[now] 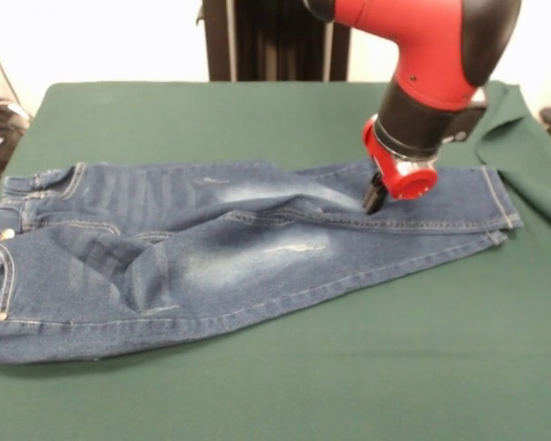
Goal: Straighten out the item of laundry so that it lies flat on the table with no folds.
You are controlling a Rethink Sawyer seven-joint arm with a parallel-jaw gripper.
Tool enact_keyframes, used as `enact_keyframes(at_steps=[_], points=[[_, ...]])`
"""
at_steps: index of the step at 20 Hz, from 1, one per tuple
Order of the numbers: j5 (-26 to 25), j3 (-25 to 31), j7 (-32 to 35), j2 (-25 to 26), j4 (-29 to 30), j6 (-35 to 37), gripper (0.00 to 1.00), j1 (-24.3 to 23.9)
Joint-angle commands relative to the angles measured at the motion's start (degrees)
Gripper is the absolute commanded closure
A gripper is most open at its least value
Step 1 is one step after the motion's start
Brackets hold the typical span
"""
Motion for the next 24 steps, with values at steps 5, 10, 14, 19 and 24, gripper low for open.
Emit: enact_keyframes(at_steps=[5, 10, 14, 19, 24], points=[[10.3, 11.8, 18.0, 6.8, -2.7, 0.5, 1.0, 7.1], [13.2, 11.5, 18.5, 7.1, -2.6, -0.2, 1.0, 8.0], [15.0, 12.2, 17.5, 6.9, -1.4, -2.4, 1.0, 8.2], [17.1, 11.1, 18.6, 6.9, -1.7, -1.1, 1.0, 9.5], [17.2, 10.7, 15.4, 5.8, 0.3, -1.4, 1.0, 9.5]])
